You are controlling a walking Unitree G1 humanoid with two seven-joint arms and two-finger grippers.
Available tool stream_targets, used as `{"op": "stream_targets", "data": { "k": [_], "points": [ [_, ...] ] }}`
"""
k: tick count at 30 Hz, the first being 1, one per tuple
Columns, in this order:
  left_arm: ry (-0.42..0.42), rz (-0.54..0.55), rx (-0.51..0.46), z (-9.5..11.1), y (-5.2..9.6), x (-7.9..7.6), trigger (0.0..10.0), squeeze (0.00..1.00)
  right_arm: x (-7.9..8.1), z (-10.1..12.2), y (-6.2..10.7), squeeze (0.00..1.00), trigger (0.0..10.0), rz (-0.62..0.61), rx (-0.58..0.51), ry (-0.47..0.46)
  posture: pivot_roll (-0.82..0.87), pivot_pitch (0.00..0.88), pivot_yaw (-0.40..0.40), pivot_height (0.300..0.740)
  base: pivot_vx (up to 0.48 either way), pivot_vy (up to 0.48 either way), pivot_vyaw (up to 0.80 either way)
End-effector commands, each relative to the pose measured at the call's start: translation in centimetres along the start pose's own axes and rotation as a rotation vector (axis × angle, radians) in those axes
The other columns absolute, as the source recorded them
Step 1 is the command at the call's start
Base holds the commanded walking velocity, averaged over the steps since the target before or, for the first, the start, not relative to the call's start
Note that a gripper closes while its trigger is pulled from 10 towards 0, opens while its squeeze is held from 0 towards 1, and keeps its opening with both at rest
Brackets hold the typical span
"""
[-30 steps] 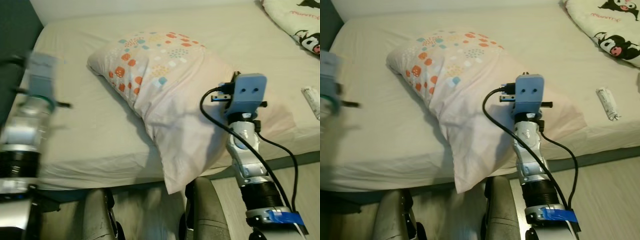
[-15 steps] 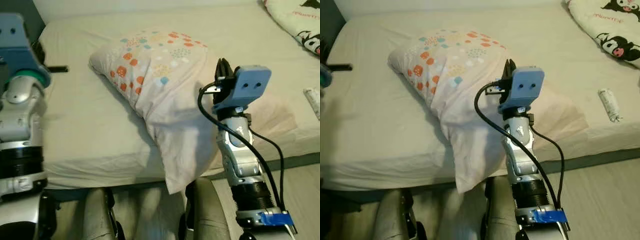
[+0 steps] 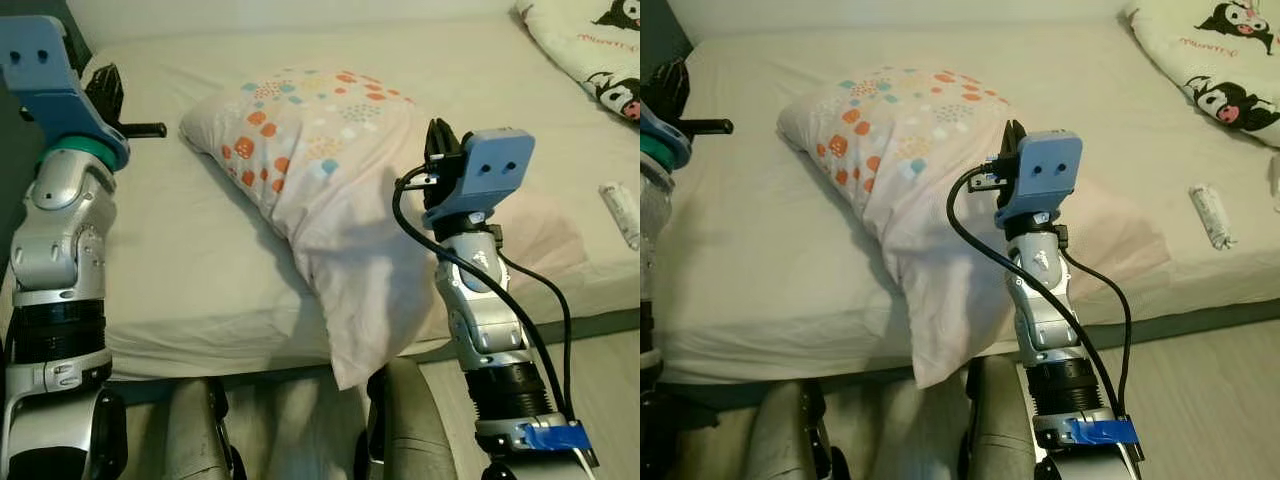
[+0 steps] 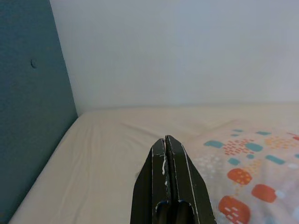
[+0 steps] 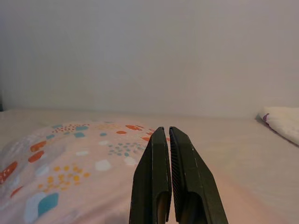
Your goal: Clean up the room
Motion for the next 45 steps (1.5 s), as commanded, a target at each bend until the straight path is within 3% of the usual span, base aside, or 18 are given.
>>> {"op": "stream_targets", "data": {
  "k": [1,21,34,42,45],
  "points": [
    [-0.027,-0.002,-0.018,0.3,0.3,0.0,10.0,0.0,-0.2,-0.4,0.3,0.0,10.0,-0.003,0.021,-0.007,0.02,0.092,0.014,0.614,0.0,0.0,0.0],
    [-0.031,-0.06,-0.035,0.3,0.7,-2.4,10.0,0.0,-0.6,-1.2,0.6,0.0,10.0,-0.012,0.048,-0.009,0.02,0.078,0.012,0.684,0.0,0.0,0.0],
    [-0.028,-0.078,-0.038,0.3,0.7,-3.0,10.0,0.0,-0.7,-1.2,0.6,0.0,10.0,-0.02,0.046,-0.006,0.01,0.078,0.014,0.724,0.0,0.0,0.0],
    [-0.053,-0.094,0.006,-1.2,1.4,-3.0,10.0,0.0,-0.8,-1.2,0.7,0.0,10.0,-0.02,0.046,0.004,0.02,0.077,0.013,0.74,0.0,0.0,0.0],
    [-0.077,-0.117,0.052,-2.9,2.1,-3.4,10.0,0.0,-0.4,-1.7,0.8,0.0,10.0,-0.014,0.064,-0.012,0.02,0.073,0.013,0.74,0.0,0.0,0.0]
  ]
}}
Point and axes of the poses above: a point about 5 cm out from each wrist's last joint towards the gripper, its own y axis pointing back from the gripper into the wrist, its own z axis along the axis of the wrist's last joint, x = y × z, the point moved 5 cm from there along -y, pointing out of the wrist towards the gripper, and after that the axes turned 10 degrees about -y, right-handed, at the moved point
